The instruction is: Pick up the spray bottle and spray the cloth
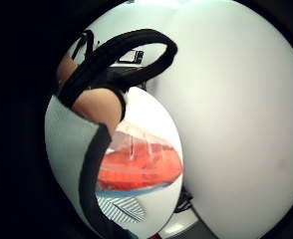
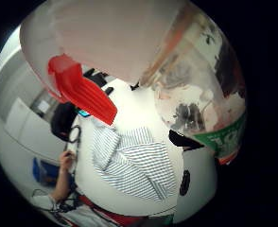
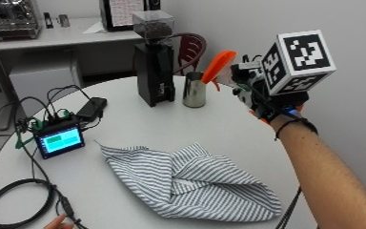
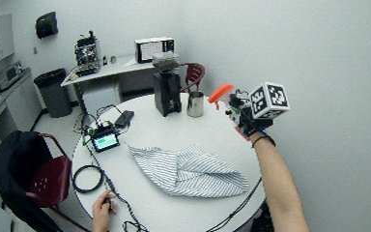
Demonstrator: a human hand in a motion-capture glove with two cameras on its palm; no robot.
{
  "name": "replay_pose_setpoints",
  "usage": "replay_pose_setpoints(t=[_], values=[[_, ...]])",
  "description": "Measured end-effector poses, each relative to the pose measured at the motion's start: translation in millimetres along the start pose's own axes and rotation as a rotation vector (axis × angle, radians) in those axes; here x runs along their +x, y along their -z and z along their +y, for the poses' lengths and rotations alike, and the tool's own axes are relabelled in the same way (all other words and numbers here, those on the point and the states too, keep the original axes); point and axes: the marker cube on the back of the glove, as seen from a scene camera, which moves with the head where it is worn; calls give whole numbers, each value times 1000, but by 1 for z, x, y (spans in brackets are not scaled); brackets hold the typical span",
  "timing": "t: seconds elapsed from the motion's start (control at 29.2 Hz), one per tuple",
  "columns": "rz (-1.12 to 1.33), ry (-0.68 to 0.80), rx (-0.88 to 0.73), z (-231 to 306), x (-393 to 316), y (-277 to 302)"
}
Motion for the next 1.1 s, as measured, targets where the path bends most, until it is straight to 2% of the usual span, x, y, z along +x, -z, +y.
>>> replay_pose_setpoints(t=[0.1,0.34,0.41,0.68,0.79,0.96,1.1], values=[[50,45,-27,9,-17,-13],[139,153,-204,66,-47,-91],[158,167,-220,68,-49,-91],[187,106,-125,18,-31,-34],[216,122,-145,25,-29,-51],[246,175,-274,63,-36,-93],[286,161,-266,46,-29,-73]])
